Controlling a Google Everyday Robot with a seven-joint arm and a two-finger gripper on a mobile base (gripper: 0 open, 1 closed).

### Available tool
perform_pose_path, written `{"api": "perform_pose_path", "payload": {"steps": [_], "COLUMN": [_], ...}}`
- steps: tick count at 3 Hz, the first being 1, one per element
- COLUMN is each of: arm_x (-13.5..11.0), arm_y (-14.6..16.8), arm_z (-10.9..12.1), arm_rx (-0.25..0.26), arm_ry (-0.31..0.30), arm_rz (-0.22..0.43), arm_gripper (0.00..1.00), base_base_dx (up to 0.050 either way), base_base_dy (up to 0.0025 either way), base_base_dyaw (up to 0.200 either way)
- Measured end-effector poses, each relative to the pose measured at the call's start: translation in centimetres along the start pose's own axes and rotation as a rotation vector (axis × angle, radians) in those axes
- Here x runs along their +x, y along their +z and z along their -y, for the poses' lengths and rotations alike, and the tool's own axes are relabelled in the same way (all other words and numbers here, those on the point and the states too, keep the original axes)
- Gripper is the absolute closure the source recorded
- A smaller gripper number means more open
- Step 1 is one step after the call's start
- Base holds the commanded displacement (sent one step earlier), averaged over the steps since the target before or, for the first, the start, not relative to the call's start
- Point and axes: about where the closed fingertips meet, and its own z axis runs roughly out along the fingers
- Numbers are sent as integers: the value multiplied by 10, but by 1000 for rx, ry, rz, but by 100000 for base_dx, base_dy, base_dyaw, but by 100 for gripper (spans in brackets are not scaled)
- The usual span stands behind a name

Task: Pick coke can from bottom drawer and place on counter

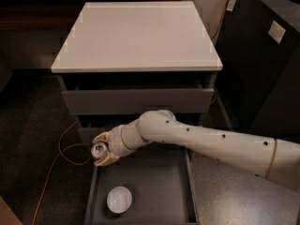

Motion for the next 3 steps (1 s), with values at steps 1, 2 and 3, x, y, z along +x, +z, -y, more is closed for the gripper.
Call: {"api": "perform_pose_path", "payload": {"steps": [1, 2, 3], "arm_x": [-7, -19, -38], "arm_y": [-15, -44, -80], "arm_z": [6, 15, 30], "arm_rx": [6, 21, 5], "arm_ry": [15, 27, 46], "arm_rz": [7, 11, 53], "arm_gripper": [100, 100, 100], "base_base_dx": [0, 0, 0], "base_base_dy": [0, 0, 0], "base_base_dyaw": [0, 0, 0]}}
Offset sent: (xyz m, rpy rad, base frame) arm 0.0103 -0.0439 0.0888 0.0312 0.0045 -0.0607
